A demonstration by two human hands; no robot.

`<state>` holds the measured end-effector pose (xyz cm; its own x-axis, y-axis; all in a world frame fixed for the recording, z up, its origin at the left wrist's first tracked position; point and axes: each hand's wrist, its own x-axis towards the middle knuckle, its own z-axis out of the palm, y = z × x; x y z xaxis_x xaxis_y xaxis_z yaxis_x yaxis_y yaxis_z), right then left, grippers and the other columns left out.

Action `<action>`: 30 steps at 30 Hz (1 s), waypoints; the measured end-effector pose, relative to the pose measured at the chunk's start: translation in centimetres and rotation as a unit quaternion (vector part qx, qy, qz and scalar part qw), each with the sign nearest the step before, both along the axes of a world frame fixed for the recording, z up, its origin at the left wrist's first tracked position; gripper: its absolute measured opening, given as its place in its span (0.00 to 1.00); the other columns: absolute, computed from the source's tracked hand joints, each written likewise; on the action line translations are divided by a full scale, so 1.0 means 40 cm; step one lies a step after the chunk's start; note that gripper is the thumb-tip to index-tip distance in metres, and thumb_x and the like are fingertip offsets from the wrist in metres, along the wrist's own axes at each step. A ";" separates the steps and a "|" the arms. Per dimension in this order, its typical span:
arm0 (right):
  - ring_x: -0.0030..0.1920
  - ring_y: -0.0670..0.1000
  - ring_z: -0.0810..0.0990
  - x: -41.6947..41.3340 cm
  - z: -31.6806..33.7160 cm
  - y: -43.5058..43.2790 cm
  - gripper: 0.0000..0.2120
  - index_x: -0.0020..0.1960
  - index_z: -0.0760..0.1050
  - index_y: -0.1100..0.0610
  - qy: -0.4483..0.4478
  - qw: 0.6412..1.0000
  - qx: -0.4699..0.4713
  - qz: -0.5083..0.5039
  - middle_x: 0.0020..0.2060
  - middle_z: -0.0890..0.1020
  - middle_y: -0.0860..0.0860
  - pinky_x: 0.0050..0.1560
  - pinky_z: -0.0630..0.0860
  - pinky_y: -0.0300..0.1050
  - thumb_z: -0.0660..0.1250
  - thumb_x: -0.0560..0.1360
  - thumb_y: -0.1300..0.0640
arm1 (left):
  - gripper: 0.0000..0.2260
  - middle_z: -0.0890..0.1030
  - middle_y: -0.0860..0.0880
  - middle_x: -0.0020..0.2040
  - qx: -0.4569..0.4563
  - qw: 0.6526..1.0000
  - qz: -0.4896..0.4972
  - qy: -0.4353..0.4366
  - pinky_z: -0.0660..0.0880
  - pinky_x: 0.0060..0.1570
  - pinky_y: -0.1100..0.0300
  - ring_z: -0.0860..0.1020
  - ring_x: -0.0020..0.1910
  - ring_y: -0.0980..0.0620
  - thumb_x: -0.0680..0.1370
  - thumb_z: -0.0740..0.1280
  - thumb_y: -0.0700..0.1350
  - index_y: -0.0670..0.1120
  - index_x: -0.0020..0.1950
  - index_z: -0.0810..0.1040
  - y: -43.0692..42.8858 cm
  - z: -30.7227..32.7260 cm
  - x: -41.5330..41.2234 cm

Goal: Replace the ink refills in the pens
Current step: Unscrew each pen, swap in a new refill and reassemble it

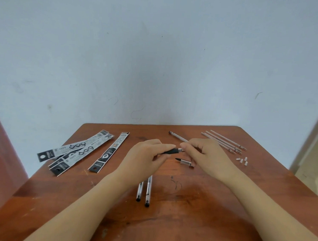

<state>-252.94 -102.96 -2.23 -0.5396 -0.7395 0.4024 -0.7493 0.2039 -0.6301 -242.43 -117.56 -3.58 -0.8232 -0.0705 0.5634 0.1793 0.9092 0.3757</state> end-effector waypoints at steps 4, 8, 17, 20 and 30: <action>0.30 0.38 0.75 -0.003 0.007 0.003 0.10 0.42 0.77 0.51 -0.039 0.999 -0.011 0.026 0.28 0.77 0.42 0.34 0.69 0.29 0.60 0.76 0.50 | 0.13 0.76 0.52 0.37 0.002 1.000 0.001 0.005 0.69 0.35 0.59 0.73 0.35 0.53 0.75 0.64 0.41 0.48 0.59 0.77 0.003 0.001 -0.002; 0.34 0.41 0.75 -0.021 0.016 0.017 0.14 0.45 0.73 0.40 -0.093 0.993 -0.044 0.052 0.36 0.79 0.42 0.38 0.71 0.31 0.72 0.69 0.57 | 0.14 0.77 0.51 0.38 0.012 1.000 0.005 -0.001 0.71 0.37 0.56 0.74 0.37 0.51 0.75 0.64 0.39 0.49 0.60 0.76 0.005 0.004 -0.001; 0.24 0.39 0.73 -0.009 0.012 0.014 0.14 0.31 0.75 0.52 -0.060 0.997 -0.017 0.045 0.21 0.77 0.41 0.30 0.66 0.26 0.64 0.75 0.56 | 0.14 0.76 0.52 0.37 0.009 1.000 0.003 -0.001 0.71 0.36 0.58 0.73 0.35 0.53 0.75 0.65 0.39 0.49 0.60 0.76 0.000 0.004 0.001; 0.25 0.39 0.74 -0.006 0.012 0.015 0.15 0.32 0.74 0.50 -0.033 0.998 0.022 0.044 0.22 0.77 0.40 0.31 0.68 0.27 0.60 0.77 0.51 | 0.13 0.74 0.55 0.36 0.000 1.000 -0.009 -0.003 0.67 0.35 0.63 0.70 0.33 0.59 0.76 0.64 0.41 0.49 0.60 0.77 0.003 0.003 0.000; 0.25 0.39 0.74 -0.011 0.016 0.015 0.08 0.39 0.74 0.51 -0.049 0.997 -0.003 0.055 0.25 0.78 0.42 0.30 0.67 0.26 0.69 0.71 0.61 | 0.14 0.77 0.50 0.39 0.004 1.000 -0.005 -0.005 0.69 0.36 0.60 0.72 0.36 0.54 0.76 0.64 0.39 0.49 0.60 0.76 0.001 0.002 0.000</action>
<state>-253.39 -102.36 -1.59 -0.4922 -0.7946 0.3555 -0.7015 0.1203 -0.7024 -242.42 -117.53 -3.50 -0.8299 -0.0655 0.5540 0.1849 0.9046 0.3841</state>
